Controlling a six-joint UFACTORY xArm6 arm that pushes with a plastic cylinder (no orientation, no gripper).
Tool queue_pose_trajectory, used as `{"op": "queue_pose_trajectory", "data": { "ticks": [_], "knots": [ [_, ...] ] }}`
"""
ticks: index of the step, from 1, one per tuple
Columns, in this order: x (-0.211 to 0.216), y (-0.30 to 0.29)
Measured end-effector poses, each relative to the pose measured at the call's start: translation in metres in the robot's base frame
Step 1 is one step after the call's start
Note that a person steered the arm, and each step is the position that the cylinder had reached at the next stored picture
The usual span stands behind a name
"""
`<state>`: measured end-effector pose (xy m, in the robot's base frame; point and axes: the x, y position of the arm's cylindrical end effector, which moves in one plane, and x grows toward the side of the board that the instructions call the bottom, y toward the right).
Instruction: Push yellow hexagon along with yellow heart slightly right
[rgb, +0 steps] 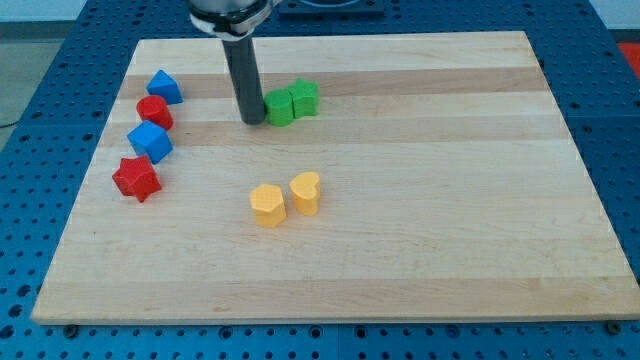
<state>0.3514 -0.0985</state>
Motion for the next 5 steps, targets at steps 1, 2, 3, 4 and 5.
{"op": "queue_pose_trajectory", "data": {
  "ticks": [1,2,3,4,5],
  "knots": [
    [-0.011,0.034],
    [-0.011,0.046],
    [0.009,0.006],
    [0.067,-0.011],
    [0.112,-0.013]
  ]
}}
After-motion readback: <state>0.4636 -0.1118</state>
